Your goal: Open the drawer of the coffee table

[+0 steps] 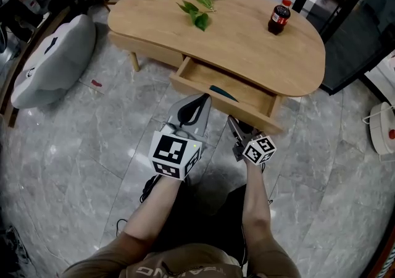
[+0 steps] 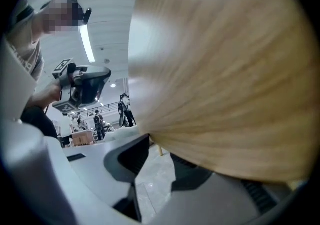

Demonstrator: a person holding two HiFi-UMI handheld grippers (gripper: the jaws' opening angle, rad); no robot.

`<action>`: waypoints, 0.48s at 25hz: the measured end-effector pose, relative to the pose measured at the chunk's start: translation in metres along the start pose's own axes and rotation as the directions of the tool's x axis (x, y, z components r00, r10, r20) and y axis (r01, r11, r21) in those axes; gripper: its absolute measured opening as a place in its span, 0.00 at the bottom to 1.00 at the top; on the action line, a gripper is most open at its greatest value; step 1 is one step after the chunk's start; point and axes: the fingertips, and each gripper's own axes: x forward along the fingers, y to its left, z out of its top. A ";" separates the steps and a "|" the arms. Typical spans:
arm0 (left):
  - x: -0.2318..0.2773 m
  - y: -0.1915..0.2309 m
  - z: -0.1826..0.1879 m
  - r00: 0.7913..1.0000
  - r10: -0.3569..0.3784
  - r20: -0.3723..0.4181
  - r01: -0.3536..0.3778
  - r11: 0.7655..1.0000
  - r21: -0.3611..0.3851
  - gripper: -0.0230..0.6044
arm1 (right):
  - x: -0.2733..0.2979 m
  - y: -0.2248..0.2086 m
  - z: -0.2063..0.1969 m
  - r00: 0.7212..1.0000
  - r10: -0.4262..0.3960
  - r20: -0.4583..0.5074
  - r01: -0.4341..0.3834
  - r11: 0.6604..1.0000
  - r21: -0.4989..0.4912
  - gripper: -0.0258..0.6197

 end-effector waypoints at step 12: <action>0.001 -0.005 -0.001 1.000 -0.003 0.007 0.003 1.000 -0.010 0.05 | -0.013 0.024 -0.012 1.000 0.024 -0.013 -0.024 1.000 0.004 0.24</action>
